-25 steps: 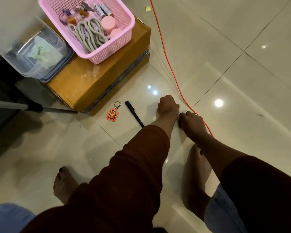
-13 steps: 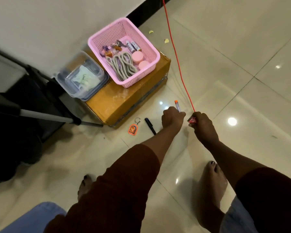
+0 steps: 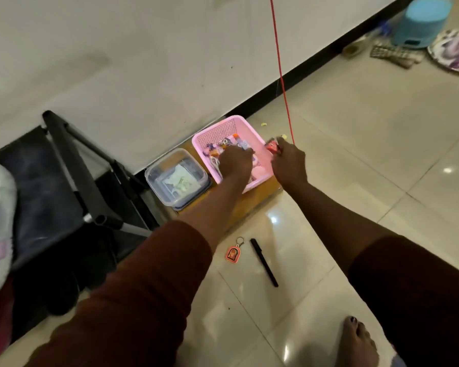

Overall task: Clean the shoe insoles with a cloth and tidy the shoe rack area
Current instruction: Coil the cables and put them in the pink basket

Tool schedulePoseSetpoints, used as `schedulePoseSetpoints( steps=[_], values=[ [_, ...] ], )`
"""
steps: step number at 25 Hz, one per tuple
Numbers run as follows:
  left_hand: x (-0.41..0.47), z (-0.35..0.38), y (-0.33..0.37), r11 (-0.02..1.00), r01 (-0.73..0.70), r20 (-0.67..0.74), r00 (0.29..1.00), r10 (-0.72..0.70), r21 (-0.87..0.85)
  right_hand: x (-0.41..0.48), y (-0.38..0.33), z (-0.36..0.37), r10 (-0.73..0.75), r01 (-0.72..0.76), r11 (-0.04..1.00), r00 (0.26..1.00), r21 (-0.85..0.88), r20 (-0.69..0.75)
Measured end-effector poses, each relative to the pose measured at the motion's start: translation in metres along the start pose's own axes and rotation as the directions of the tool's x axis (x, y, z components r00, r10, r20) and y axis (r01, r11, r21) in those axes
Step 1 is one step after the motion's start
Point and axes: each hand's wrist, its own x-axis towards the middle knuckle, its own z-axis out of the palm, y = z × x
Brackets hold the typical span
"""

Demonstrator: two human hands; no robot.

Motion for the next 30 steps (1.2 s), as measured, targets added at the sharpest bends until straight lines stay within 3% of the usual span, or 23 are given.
schedulePoseSetpoints(
  steps=[2, 4, 8, 11, 16, 21, 25, 28, 30],
  values=[
    [0.034, -0.005, -0.007, 0.992, 0.108, 0.007, 0.994, -0.109, 0.064, 0.024, -0.026, 0.022, 0.105, -0.109, 0.987, 0.994, 0.116, 0.039],
    [0.062, -0.008, -0.012, 0.985, 0.143, 0.070, 0.986, -0.149, 0.092, 0.047, -0.037, 0.049, 0.152, -0.155, 0.984, 0.987, 0.083, 0.043],
    [0.091, -0.008, -0.015, 0.980, 0.118, 0.109, 0.985, -0.136, 0.160, 0.079, -0.037, 0.086, 0.206, -0.207, 0.978, 0.977, 0.022, 0.054],
    [0.096, -0.003, -0.017, 0.983, 0.080, 0.097, 0.991, -0.097, 0.167, 0.083, -0.033, 0.095, 0.163, -0.155, 0.985, 0.979, -0.071, 0.125],
    [0.078, -0.017, -0.028, 0.987, -0.002, 0.037, 0.999, -0.005, 0.163, 0.053, -0.033, 0.086, 0.113, -0.098, 0.981, 0.991, -0.169, 0.076],
    [0.009, -0.043, -0.037, 0.970, -0.237, -0.015, 0.971, 0.237, 0.049, -0.017, -0.037, 0.051, 0.100, -0.083, 0.989, 0.985, 0.125, -0.141],
    [-0.063, -0.036, -0.076, 0.927, -0.371, 0.057, 0.926, 0.374, -0.055, -0.089, -0.007, 0.055, -0.005, 0.033, 0.993, 0.972, 0.113, -0.236],
    [-0.079, -0.008, -0.135, 0.950, -0.298, 0.202, 0.940, 0.275, 0.093, -0.136, 0.038, 0.080, 0.029, -0.032, 0.999, 0.997, -0.041, -0.065],
    [-0.081, 0.008, -0.174, 0.956, -0.177, 0.298, 0.949, 0.103, 0.235, -0.155, 0.070, 0.095, 0.220, -0.196, 0.966, 0.966, -0.169, 0.139]
  ],
)
